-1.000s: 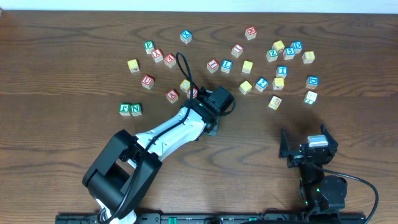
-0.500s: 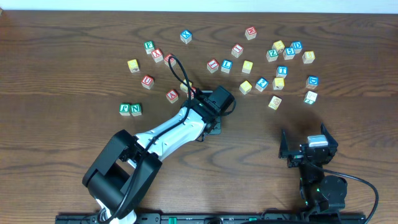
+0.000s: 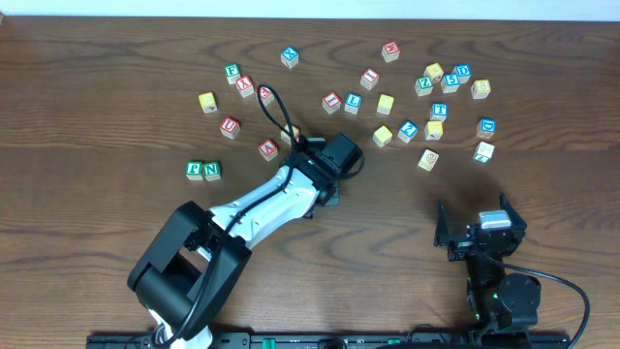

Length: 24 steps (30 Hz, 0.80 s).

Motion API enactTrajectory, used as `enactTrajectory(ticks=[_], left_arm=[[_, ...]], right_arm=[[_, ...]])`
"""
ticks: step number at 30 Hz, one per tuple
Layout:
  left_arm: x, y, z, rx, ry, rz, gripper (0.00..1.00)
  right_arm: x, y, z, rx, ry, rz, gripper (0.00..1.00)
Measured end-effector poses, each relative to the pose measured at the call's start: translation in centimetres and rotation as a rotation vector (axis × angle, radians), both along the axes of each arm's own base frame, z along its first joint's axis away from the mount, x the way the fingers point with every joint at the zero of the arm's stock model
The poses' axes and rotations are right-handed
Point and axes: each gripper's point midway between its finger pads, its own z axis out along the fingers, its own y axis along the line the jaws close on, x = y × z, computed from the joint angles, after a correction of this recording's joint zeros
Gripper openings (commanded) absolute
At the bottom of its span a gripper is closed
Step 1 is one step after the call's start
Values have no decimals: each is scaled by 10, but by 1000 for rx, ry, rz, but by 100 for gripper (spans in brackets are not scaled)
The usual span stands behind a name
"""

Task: Spell out ROBOT
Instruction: 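Lower the green B block beside the O block and open the left gripper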

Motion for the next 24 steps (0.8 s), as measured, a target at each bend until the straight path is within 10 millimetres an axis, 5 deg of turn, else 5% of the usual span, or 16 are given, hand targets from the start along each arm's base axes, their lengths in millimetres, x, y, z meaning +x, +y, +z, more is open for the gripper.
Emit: enactTrajectory(ticks=[5, 24], left_arm=[[6, 15, -1, 5, 15, 42, 8], [2, 11, -2, -16, 35, 35, 8]], right_arm=[[0, 0, 0, 0, 0, 0, 99], [0, 0, 0, 0, 0, 0, 99]])
